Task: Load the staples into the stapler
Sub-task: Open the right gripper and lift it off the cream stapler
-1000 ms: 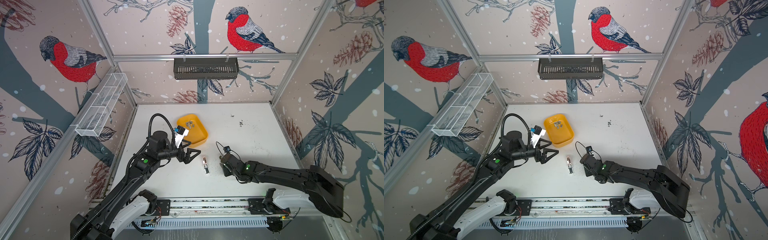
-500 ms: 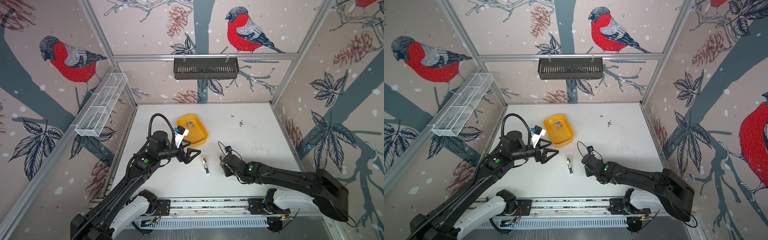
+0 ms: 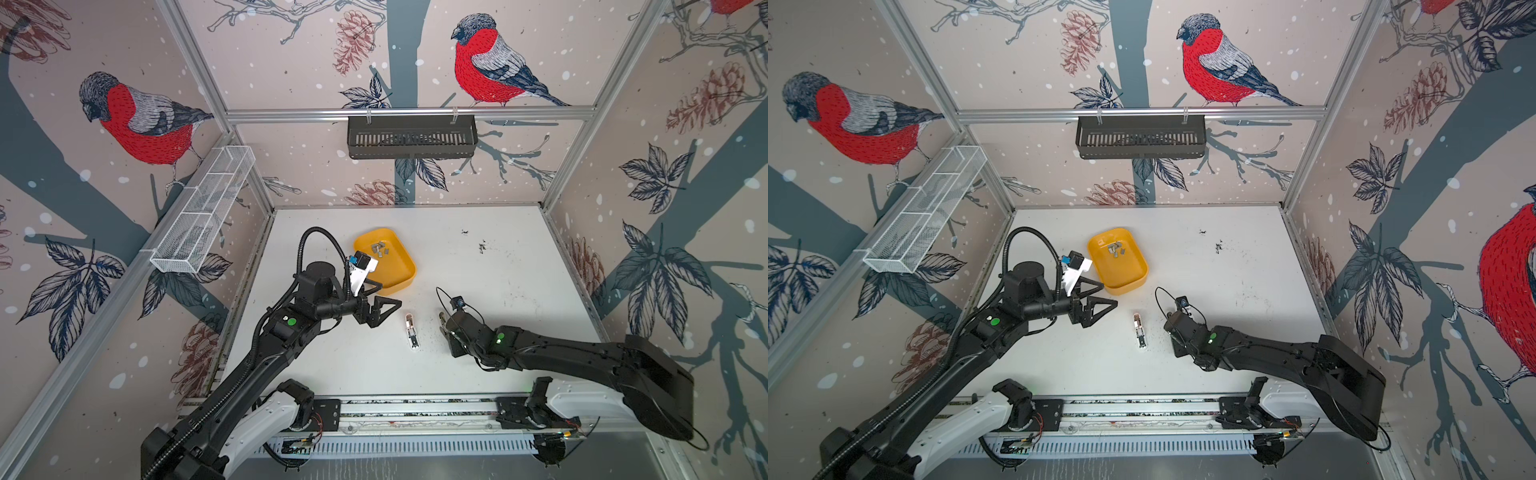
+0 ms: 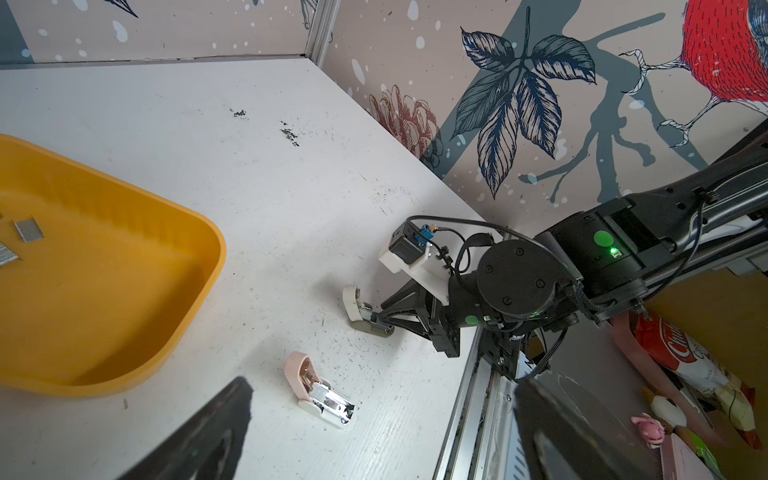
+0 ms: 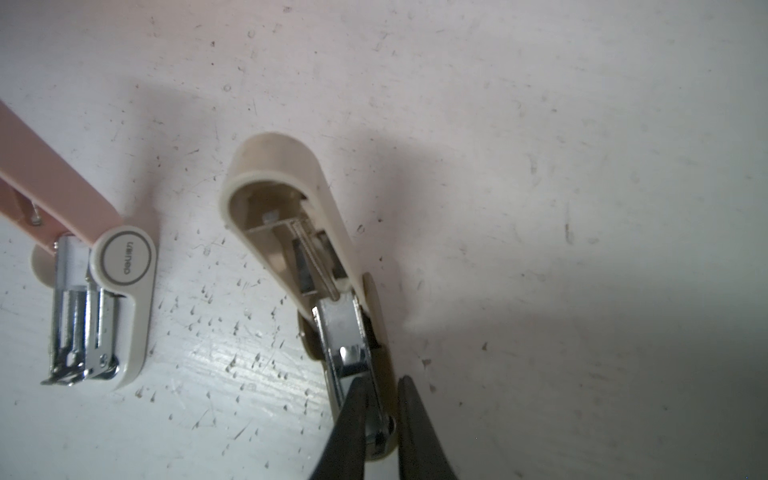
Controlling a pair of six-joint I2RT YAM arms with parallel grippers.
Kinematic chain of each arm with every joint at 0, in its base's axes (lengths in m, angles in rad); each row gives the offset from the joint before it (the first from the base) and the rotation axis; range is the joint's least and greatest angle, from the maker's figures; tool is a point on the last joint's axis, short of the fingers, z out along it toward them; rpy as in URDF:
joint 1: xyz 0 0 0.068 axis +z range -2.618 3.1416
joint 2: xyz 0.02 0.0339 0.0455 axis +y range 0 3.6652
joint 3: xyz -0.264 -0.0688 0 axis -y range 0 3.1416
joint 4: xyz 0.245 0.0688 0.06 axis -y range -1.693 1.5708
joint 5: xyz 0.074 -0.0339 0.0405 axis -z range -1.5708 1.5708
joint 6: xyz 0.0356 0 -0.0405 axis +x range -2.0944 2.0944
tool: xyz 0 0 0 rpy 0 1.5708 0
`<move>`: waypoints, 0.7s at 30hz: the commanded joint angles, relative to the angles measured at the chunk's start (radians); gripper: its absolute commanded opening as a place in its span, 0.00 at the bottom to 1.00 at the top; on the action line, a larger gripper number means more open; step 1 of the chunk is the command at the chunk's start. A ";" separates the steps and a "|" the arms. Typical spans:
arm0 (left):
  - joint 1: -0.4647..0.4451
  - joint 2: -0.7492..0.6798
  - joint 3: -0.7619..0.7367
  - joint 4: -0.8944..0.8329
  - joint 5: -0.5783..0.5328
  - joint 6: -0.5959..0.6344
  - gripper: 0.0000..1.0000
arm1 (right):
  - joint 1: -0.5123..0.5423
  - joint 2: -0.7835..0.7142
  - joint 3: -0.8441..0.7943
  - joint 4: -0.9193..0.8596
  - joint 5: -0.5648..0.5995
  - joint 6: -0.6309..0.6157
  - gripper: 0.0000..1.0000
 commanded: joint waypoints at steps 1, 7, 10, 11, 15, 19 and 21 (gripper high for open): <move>0.002 0.001 -0.001 0.024 0.008 -0.004 0.98 | 0.001 -0.002 0.001 -0.009 0.000 0.012 0.17; 0.001 0.004 -0.001 0.022 0.003 -0.003 0.98 | -0.002 -0.058 0.028 -0.018 0.026 0.006 0.18; 0.001 0.007 0.000 0.020 0.003 -0.003 0.98 | -0.004 -0.090 0.035 -0.009 0.041 -0.001 0.20; 0.002 0.007 0.000 0.019 -0.002 -0.003 0.98 | -0.004 -0.100 0.035 -0.004 0.044 -0.003 0.20; 0.001 0.010 0.000 0.016 -0.014 -0.003 0.98 | -0.004 -0.131 0.033 0.028 0.056 -0.006 0.21; 0.002 0.023 -0.001 0.015 -0.025 -0.005 0.98 | -0.004 -0.167 0.024 0.067 0.063 -0.010 0.23; 0.001 0.031 0.000 0.015 -0.031 -0.006 0.98 | -0.005 -0.188 0.018 0.087 0.066 -0.018 0.26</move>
